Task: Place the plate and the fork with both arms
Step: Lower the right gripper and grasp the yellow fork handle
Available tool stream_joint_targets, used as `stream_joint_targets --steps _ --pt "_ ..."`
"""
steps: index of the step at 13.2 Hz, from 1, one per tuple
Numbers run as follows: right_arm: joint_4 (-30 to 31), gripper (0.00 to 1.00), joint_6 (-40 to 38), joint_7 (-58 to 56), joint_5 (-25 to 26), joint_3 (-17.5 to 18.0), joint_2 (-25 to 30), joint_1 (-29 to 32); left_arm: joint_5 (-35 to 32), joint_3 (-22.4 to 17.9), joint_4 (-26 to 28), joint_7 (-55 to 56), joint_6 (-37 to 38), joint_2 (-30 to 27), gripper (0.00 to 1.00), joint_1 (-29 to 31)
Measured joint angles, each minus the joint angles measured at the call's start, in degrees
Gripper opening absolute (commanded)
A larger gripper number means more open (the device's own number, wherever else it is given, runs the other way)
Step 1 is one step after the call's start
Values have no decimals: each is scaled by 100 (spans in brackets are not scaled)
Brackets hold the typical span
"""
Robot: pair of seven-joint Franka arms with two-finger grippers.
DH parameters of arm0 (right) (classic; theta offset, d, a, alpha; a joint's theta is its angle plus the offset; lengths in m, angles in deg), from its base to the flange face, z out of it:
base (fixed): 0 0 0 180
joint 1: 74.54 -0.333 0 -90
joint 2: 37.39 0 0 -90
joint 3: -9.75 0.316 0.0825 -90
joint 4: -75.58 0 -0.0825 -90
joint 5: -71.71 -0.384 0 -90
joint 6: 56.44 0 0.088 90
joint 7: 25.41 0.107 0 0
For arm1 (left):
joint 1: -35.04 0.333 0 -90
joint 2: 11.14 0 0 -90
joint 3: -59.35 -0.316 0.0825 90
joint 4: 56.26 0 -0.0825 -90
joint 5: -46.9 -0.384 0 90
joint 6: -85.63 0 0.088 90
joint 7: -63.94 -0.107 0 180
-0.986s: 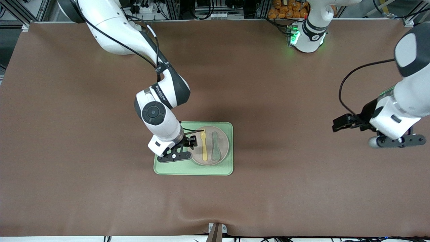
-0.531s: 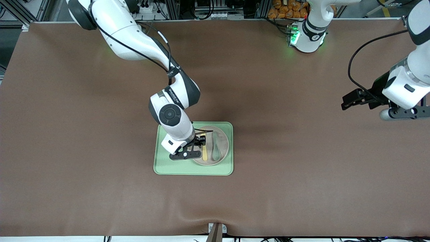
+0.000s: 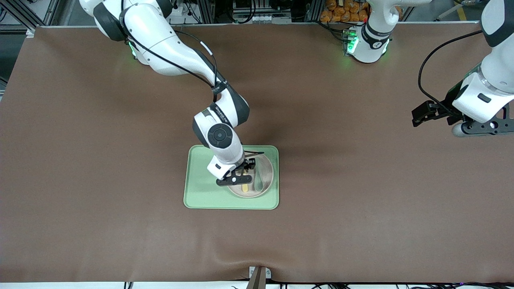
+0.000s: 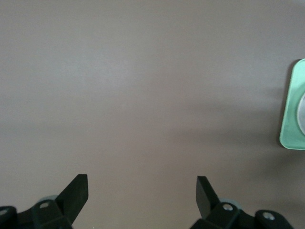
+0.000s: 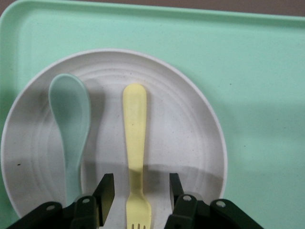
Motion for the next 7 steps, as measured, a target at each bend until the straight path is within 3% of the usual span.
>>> stream_joint_targets --steps 7 --pt "-3 47 1 1 6 -9 -91 -33 -8 351 -134 33 286 -47 100 36"
